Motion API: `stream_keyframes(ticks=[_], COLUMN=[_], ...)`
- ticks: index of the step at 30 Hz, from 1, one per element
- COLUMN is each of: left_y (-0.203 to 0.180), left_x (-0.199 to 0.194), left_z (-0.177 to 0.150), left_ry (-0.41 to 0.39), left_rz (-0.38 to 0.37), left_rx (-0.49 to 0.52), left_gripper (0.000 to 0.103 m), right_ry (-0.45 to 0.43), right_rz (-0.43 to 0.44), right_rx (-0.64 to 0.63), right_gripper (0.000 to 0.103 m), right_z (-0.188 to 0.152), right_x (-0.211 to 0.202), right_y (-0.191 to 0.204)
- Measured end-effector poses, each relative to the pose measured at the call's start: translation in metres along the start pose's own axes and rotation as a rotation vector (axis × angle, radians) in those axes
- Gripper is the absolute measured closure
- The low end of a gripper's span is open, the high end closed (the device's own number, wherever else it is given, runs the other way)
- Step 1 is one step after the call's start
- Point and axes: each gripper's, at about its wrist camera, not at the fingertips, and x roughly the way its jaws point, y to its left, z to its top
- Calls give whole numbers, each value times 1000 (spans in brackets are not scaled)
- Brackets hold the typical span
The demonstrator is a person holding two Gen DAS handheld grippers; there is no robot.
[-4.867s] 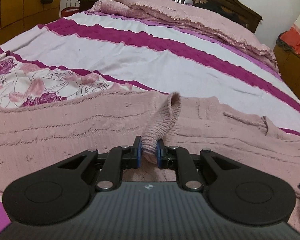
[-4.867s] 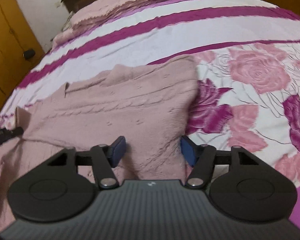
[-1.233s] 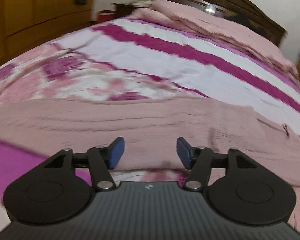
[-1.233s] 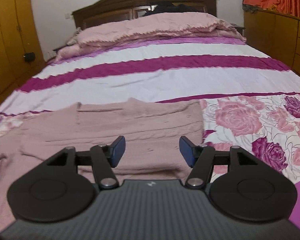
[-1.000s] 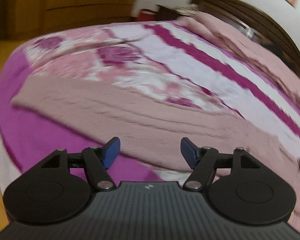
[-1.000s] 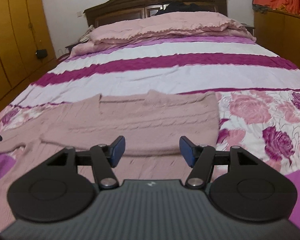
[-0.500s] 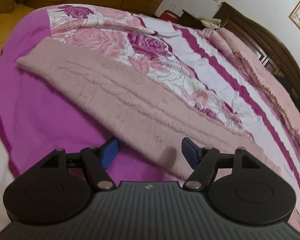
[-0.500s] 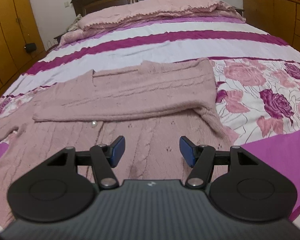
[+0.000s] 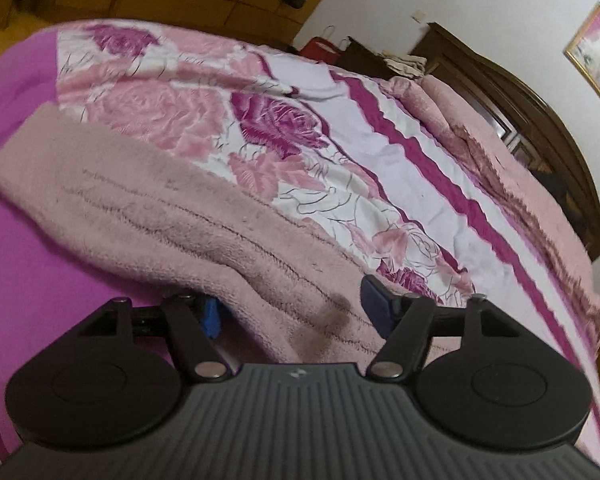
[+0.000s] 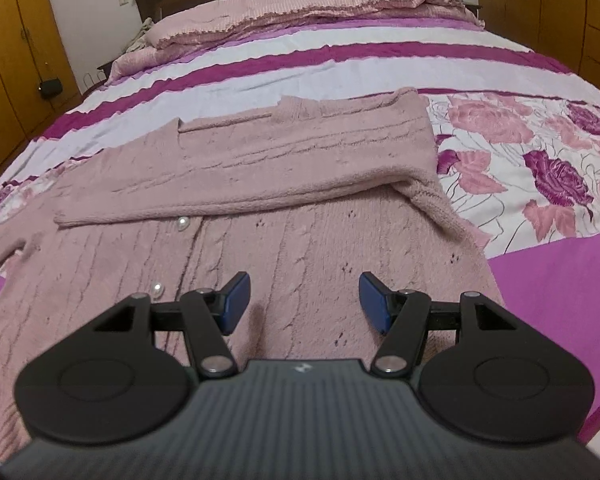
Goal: Fold small clothes
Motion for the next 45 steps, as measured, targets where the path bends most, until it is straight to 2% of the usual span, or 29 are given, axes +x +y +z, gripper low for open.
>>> stream_keyframes(ticks=[2,5,10,20,26,33,45], left_y=[-4,-6,-21,-92,-138,-190,-286], left_x=[-3,-8,-30,-85,-102,-119,-125], left_z=[-1,-1,4,16,13,-13,-68], left_ry=[-6,-14,-76,-154,-113,-88,-19], left_rz=[10,-7,-68,-283,-464,-550,-635], left_rx=[44,65,138,231,232,291,369], left_gripper=[60,76,87,89,89,89,89], right_ry=[-1,-5,-12,-35,-57,-80,-122], right_rz=[4,10,21,53,81,95,122], right_rx=[4,9,23,55,106,129,191], right_gripper=[41,41,41,41,41,41,41], right_z=[-1,-2,-2,-1,4,9,15], right_x=[0,-1,-1,-5,-9,-10,-10], right_y=[-1,-2,-4,-9,-17,-25,-51])
